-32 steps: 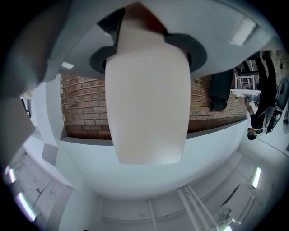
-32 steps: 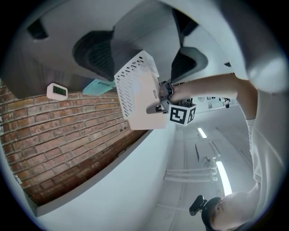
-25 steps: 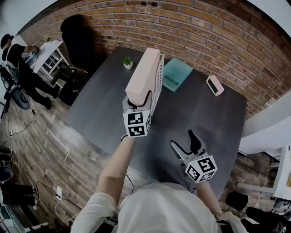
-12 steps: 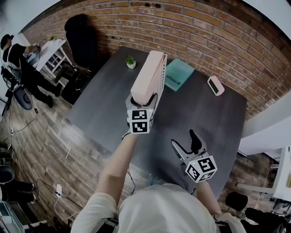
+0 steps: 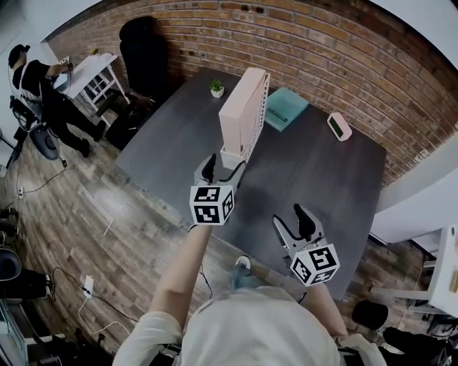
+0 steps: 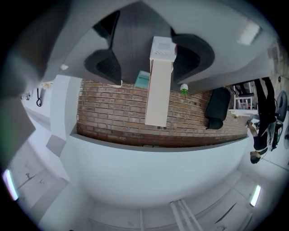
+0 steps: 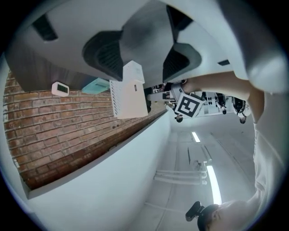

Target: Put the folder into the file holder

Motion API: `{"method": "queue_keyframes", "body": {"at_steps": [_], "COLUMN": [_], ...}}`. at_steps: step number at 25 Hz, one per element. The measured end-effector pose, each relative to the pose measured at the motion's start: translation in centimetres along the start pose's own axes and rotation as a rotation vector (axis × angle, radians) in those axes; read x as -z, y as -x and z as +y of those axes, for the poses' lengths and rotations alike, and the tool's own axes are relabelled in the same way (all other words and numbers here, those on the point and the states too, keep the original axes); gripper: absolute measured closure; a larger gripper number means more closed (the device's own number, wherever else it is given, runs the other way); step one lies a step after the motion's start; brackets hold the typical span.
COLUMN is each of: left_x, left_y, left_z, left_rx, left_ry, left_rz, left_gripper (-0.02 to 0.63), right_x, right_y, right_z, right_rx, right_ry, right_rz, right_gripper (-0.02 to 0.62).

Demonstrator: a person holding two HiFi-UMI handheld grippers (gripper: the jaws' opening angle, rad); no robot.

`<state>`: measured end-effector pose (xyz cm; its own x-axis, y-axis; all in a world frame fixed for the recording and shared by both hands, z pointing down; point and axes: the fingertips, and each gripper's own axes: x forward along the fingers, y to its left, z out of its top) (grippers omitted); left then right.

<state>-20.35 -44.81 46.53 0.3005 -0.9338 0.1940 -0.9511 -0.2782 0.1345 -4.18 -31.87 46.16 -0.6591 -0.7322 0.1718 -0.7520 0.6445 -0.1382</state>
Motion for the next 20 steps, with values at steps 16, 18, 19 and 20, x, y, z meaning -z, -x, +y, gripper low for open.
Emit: {"method": "queue_keyframes", "body": {"at_steps": [16, 18, 19, 20], "left_x": [7.0, 8.0, 8.4, 8.9], "left_y": [24.5, 27.0, 28.3, 29.5], "left_z": [-8.8, -9.5, -9.8, -10.1], "left_rx": [-0.040, -0.044, -0.044, -0.041], "left_ry": [0.025, 0.036, 0.045, 0.054], "left_rz": [0.010, 0.014, 0.017, 0.020], "left_gripper": [0.584, 0.595, 0.595, 0.595], "right_x": [3.5, 3.9, 4.2, 4.4], "right_y": [12.9, 14.5, 15.3, 16.1], "right_z": [8.2, 9.2, 9.7, 10.2], "right_rx": [0.047, 0.055, 0.058, 0.061], "right_ry": [0.085, 0.092, 0.094, 0.094], "right_rz": [-0.008, -0.016, -0.019, -0.020], "right_gripper": [0.567, 0.587, 0.592, 0.592]}}
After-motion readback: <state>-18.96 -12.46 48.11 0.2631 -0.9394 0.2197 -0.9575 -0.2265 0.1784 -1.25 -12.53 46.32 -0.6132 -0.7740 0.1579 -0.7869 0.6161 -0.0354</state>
